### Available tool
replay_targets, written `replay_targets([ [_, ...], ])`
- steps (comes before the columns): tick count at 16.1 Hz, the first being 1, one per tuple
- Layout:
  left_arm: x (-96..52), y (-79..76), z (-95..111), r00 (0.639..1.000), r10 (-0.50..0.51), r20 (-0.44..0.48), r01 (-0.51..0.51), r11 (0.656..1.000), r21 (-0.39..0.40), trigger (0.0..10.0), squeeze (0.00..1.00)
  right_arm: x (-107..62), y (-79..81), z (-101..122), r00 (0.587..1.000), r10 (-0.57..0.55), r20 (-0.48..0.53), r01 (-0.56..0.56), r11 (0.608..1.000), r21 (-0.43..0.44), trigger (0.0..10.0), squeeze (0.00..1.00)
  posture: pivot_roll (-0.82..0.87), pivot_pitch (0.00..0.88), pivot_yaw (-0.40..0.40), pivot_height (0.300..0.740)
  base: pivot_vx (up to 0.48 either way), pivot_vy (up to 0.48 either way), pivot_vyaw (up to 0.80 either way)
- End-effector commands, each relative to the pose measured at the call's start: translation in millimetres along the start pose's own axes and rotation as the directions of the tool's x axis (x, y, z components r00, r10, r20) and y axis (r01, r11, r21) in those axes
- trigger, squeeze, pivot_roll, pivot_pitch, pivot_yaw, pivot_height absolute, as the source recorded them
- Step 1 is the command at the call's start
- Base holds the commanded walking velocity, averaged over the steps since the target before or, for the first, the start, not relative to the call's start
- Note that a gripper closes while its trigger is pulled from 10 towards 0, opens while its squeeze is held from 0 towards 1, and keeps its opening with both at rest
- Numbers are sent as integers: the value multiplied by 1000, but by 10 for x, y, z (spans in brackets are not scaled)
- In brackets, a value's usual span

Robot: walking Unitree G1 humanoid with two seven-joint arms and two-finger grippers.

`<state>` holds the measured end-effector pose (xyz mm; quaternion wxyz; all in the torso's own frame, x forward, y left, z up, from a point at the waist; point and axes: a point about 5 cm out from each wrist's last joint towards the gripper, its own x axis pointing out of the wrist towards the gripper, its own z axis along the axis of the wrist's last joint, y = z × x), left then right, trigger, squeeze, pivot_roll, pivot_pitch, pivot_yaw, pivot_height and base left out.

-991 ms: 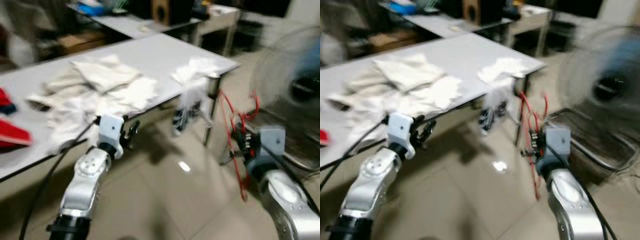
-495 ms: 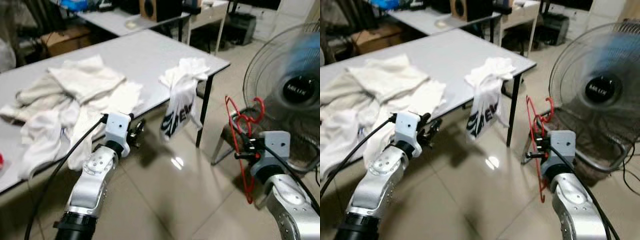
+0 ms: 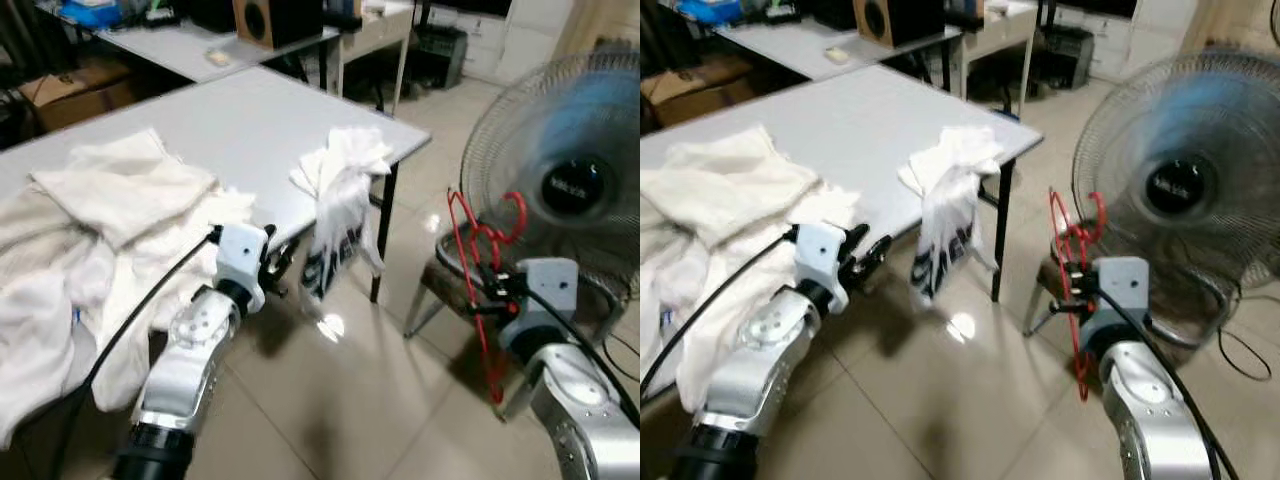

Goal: Hang hanger

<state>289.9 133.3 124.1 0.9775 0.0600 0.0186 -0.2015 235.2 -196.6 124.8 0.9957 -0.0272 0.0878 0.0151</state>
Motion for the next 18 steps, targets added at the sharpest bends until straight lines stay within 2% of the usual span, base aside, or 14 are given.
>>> replay_targets([
  [1, -19, 71, -40, 1000, 20, -23, -20, 1000, -1, 10000, 0, 2, 33, 6, 1000, 11, 4, -11, 1000, 2, 10000, 0, -189, 0, 31, 740, 364, 0, -800],
  [5, 20, 93, -9, 1000, 27, -14, -27, 1000, -8, 10000, 0, 8, 20, 14, 1000, 6, 7, -6, 1000, 4, 10000, 0, -191, 0, 38, 740, 374, 0, -678],
  [10, 99, 107, 14, 1000, 29, -10, -29, 1000, 1, 10000, 0, 11, -6, 38, 1000, 12, 17, -12, 1000, -5, 10000, 0, -199, 0, 49, 740, 383, 0, 0],
  [13, 121, 156, 7, 998, 62, -24, -61, 998, 21, 10000, 0, 15, 67, 66, 996, 78, 29, -78, 997, -1, 10000, 0, -200, 0, 52, 740, 386, 0, 0],
  [14, 125, 182, -2, 997, 73, -32, -72, 997, 25, 10000, 0, 15, 86, 72, 996, 89, 22, -87, 995, -53, 10000, 0, -203, 0, 56, 740, 390, 0, 0],
  [15, 130, 199, -9, 996, 77, -36, -75, 997, 35, 10000, 0, 13, 103, 66, 995, 99, 13, -98, 992, -77, 10000, 0, -204, 0, 58, 740, 390, 0, 569],
  [18, 168, 155, -9, 998, 38, -43, -36, 999, 41, 10000, 0, -3, 84, 46, 996, 90, 14, -89, 993, -79, 10000, 0, -206, 0, 64, 740, 390, 0, 729],
])
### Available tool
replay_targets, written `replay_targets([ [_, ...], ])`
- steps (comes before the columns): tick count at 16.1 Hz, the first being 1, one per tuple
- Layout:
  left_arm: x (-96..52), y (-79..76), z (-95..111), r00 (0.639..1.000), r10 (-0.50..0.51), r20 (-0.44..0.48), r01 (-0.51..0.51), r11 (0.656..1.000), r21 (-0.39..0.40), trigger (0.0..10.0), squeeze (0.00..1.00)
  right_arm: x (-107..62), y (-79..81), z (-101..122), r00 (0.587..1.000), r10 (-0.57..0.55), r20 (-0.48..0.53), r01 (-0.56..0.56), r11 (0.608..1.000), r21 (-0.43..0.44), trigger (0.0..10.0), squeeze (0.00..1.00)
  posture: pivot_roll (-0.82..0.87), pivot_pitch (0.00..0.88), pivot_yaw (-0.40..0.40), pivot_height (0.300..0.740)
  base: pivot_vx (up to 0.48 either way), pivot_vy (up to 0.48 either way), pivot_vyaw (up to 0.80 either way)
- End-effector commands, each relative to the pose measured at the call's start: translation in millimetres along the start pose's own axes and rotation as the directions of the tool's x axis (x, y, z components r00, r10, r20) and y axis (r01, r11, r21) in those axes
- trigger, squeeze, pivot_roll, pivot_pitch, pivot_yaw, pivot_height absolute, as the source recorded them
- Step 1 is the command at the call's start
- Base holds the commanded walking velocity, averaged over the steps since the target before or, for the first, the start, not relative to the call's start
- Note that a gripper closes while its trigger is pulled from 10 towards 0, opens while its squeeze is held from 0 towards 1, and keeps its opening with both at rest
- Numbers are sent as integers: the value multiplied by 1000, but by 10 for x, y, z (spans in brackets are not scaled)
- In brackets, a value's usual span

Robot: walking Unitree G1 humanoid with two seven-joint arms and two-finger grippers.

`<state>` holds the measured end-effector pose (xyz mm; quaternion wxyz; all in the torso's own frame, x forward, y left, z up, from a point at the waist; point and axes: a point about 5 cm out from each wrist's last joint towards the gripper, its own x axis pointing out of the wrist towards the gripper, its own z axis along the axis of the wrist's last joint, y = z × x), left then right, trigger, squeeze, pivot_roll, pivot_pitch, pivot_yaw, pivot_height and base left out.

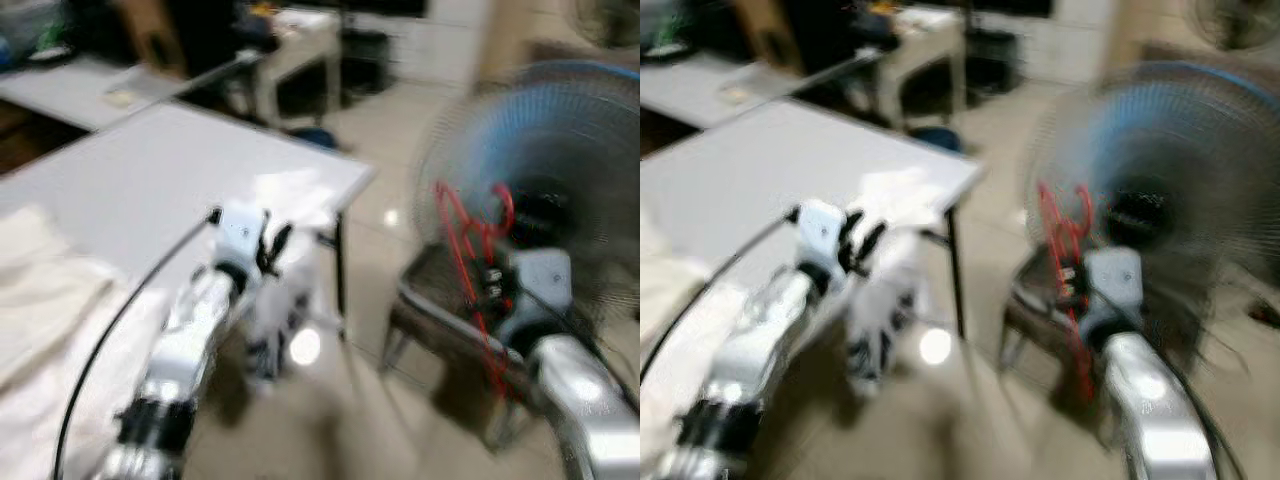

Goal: Hang hanger

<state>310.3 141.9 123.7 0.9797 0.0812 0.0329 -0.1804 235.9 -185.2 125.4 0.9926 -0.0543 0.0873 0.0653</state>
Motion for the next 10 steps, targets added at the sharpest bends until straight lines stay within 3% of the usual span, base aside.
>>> replay_targets([
  [1, 19, -17, 5, 1000, -15, -5, 15, 1000, 5, 10000, 0, -22, -35, 33, 1000, -15, 23, 15, 1000, 6, 10000, 0, -206, 0, 66, 740, 390, 0, 0],
  [4, 37, -38, -28, 998, -54, -35, 54, 999, 3, 10000, 0, -41, -13, 6, 1000, -4, 5, 4, 1000, 18, 10000, 0, -212, 0, 72, 740, 362, 0, 0],
  [6, 26, -69, -96, 988, -125, -88, 126, 992, 0, 10000, 27, -48, 5, -1, 1000, 11, 2, -11, 1000, 18, 10000, 0, -209, 1, 74, 740, 0, 0, 0],
  [7, 7, -72, -183, 968, -194, -160, 201, 979, 30, 10000, 1000, -50, 33, -11, 999, 33, -3, -33, 999, 18, 10000, 0, -209, 1, 74, 740, 0, 0, 0],
  [10, 24, -89, -287, 931, -259, -257, 286, 955, 77, 10000, 1000, -53, 67, -23, 998, 54, -10, -54, 998, 14, 10000, 0, -208, 1, 73, 740, 0, 0, 0],
])
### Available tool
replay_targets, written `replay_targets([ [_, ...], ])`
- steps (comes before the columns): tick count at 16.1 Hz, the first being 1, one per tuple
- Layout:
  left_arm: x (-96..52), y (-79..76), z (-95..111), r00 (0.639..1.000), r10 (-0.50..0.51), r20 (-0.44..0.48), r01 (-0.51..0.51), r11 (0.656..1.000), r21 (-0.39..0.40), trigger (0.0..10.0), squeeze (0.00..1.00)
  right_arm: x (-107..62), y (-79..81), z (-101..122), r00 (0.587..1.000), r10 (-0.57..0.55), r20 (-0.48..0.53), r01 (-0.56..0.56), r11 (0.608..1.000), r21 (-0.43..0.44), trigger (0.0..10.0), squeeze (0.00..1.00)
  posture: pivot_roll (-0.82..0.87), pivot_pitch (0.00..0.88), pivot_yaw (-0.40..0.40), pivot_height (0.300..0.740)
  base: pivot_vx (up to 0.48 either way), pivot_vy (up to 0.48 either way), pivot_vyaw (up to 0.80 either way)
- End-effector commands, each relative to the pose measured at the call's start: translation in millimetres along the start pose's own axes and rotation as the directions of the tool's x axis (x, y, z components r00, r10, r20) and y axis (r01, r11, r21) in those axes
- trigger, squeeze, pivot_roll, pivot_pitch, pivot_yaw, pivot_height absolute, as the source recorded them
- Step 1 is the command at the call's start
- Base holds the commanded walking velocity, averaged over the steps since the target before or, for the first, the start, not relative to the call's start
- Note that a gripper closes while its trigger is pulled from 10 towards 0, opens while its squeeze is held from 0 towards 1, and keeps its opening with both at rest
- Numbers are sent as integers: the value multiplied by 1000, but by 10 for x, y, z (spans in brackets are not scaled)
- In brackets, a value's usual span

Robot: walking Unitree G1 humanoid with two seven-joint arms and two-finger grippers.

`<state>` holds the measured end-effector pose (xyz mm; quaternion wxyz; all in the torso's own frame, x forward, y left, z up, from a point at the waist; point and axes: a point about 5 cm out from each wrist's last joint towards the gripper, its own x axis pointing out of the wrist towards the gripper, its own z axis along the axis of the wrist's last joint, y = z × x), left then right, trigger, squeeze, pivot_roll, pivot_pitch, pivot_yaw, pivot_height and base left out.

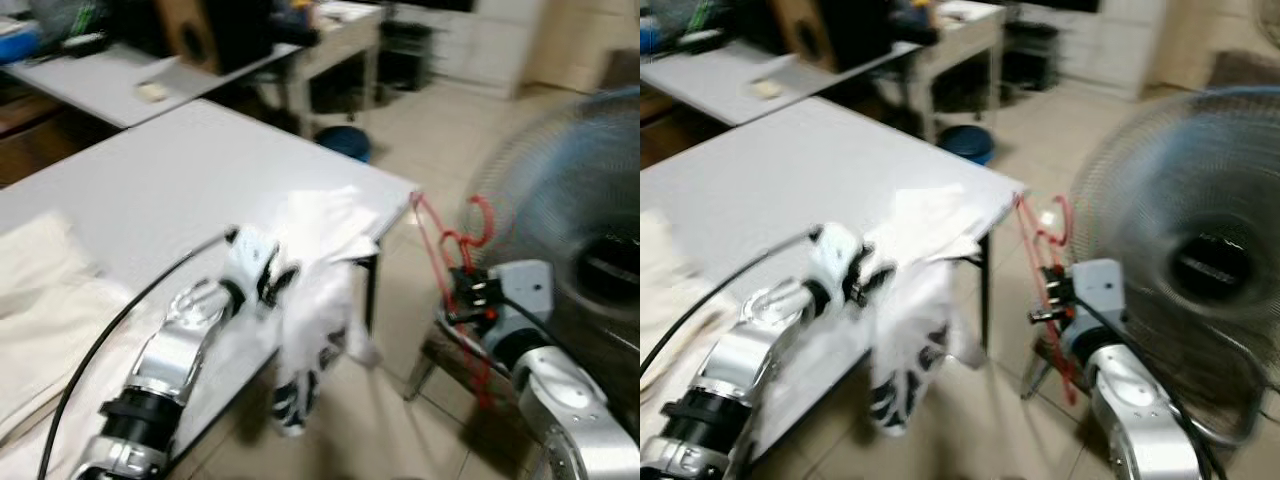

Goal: Hang hanger

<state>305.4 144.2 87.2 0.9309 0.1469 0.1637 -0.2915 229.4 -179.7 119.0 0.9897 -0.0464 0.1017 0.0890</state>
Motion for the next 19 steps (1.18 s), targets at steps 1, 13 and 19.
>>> replay_targets([
  [1, 71, 10, 54, 999, -14, -33, 16, 997, 79, 10000, 0, -10, 5, 41, 1000, 7, 13, -7, 1000, -3, 10000, 0, -210, 0, 71, 740, 0, 0, 0],
  [13, 253, -93, 75, 992, -119, -32, 118, 992, -55, 0, 0, -9, -7, 16, 1000, 12, -8, -12, 1000, -29, 10000, 0, -225, 0, 70, 740, 0, 0, 0],
  [19, 343, 97, 458, 984, -3, 178, 90, 873, -479, 0, 0, -15, -9, -32, 1000, -12, -27, 11, 1000, -27, 10000, 0, -220, 0, 79, 740, 0, 0, 0],
])
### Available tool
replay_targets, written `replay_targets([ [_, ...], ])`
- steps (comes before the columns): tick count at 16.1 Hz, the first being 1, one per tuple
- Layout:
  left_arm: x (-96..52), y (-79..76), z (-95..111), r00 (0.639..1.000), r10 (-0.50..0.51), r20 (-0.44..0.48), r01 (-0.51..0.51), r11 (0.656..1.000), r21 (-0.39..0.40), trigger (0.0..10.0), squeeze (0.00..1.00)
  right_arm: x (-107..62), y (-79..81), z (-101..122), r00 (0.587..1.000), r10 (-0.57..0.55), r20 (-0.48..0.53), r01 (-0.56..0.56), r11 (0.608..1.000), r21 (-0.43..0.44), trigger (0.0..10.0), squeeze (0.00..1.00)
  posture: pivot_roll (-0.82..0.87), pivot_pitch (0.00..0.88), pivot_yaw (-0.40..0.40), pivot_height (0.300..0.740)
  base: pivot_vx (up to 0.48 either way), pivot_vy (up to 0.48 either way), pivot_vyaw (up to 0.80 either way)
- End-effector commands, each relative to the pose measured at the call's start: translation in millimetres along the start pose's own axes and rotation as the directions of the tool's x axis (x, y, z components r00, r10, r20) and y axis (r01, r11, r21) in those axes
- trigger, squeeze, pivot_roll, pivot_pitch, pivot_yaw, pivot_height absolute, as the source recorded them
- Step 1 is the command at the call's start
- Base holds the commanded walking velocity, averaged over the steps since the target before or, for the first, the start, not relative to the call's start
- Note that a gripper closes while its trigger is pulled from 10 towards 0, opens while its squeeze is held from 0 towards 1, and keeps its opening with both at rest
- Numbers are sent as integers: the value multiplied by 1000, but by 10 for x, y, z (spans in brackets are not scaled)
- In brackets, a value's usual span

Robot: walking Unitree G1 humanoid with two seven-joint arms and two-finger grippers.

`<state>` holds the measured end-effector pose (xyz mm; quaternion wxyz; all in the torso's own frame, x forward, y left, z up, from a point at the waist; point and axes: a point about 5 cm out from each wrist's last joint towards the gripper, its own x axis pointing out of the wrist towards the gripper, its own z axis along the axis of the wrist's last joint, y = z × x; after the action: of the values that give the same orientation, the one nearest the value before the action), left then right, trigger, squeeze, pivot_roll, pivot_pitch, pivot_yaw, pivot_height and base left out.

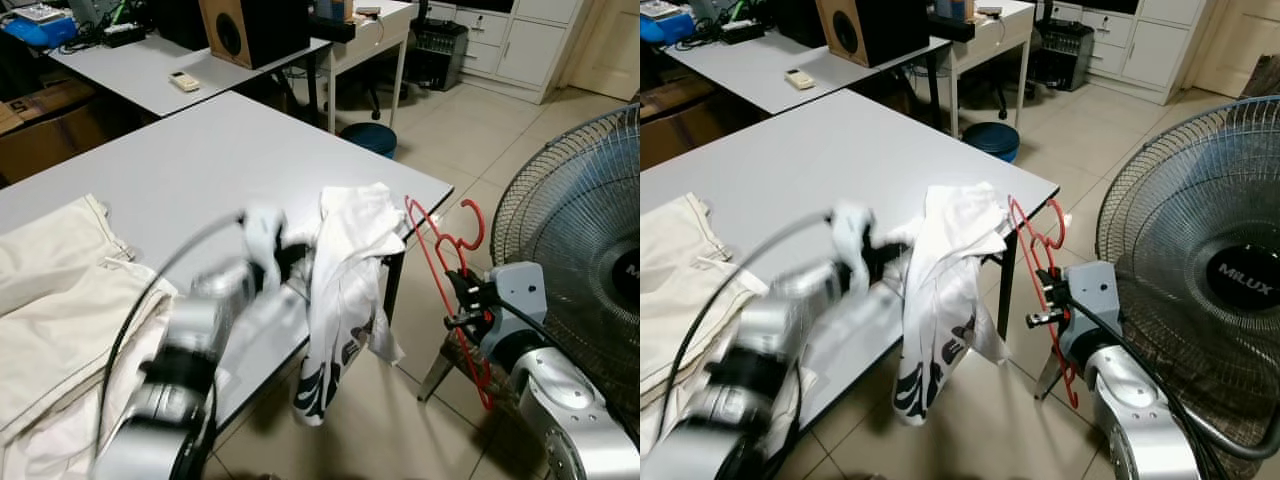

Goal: Hang hanger

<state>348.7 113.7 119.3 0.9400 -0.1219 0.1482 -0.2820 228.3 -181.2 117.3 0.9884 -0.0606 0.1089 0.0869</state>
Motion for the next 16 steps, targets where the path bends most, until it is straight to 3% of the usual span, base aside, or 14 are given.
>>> replay_targets([
  [1, 19, 51, 103, 998, 35, 47, -29, 993, -114, 0, 0, -9, 2, -20, 1000, -14, -13, 14, 1000, 4, 10000, 0, -221, 0, 83, 740, 0, 0, 0],
  [2, 56, 76, 228, 992, 66, 104, -42, 976, -214, 0, 0, -15, 1, -25, 1000, -21, -14, 22, 1000, 7, 10000, 0, -223, 0, 88, 740, 0, 0, 0],
  [3, 73, 99, 304, 987, 87, 134, -50, 964, -260, 0, 0, -19, -3, -28, 1000, -26, -15, 27, 1000, 10, 10000, 0, -223, 0, 88, 740, 0, 0, 0],
  [4, 102, 176, 557, 964, 150, 218, -59, 925, -376, 0, 0, -29, -15, -35, 999, -40, -17, 40, 999, 16, 10000, 0, -224, 0, 94, 740, 0, 0, 0],
  [5, 107, 188, 645, 959, 153, 239, -55, 926, -373, 0, 0, -32, -17, -37, 999, -43, -18, 43, 999, 17, 10000, 0, -224, 0, 98, 740, 0, 0, 0],
  [7, 142, 22, 831, 970, -27, 242, 52, 994, -96, 0, 0, -46, -15, -42, 999, -46, -19, 47, 999, 16, 10000, 0, -226, 3, 104, 740, 0, 0, 0],
  [8, 140, -117, 804, 966, -158, 204, 149, 987, 59, 1098, 0, -59, -18, -46, 999, -49, -20, 50, 999, 18, 10000, 0, -227, 5, 105, 740, 0, 0, 0],
  [9, 127, -204, 768, 950, -249, 190, 236, 968, 90, 10000, 0, -68, -21, -51, 998, -51, -22, 52, 998, 20, 10000, 0, -228, 9, 106, 740, 0, 0, 0],
  [10, 77, -336, 641, 914, -382, 139, 359, 918, 167, 10000, 624, -89, -27, -68, 998, -51, -29, 52, 998, 21, 10000, 0, -227, 11, 106, 740, 0, 0, 0],
  [11, 35, -383, 457, 894, -446, 41, 423, 871, 248, 10000, 1000, -114, -34, -90, 998, -53, -39, 53, 998, 17, 10000, 0, -228, 16, 105, 740, 0, 0, 0],
  [12, -2, -385, 260, 880, -471, -58, 463, 825, 323, 10000, 1000, -141, -45, -115, 997, -57, -50, 58, 998, 16, 10000, 0, -229, 24, 105, 740, 0, 0, 0],
  [13, -17, -383, 185, 874, -477, -96, 478, 806, 349, 10000, 1000, -153, -50, -125, 997, -59, -55, 60, 998, 15, 10000, 0, -229, 24, 105, 740, 0, 0, 0],
  [16, -40, -337, 42, 885, -440, -152, 462, 792, 400, 10000, 1000, -187, -55, -148, 996, -65, -65, 66, 998, 13, 10000, 0, -233, 34, 106, 740, 0, 0, 0],
])
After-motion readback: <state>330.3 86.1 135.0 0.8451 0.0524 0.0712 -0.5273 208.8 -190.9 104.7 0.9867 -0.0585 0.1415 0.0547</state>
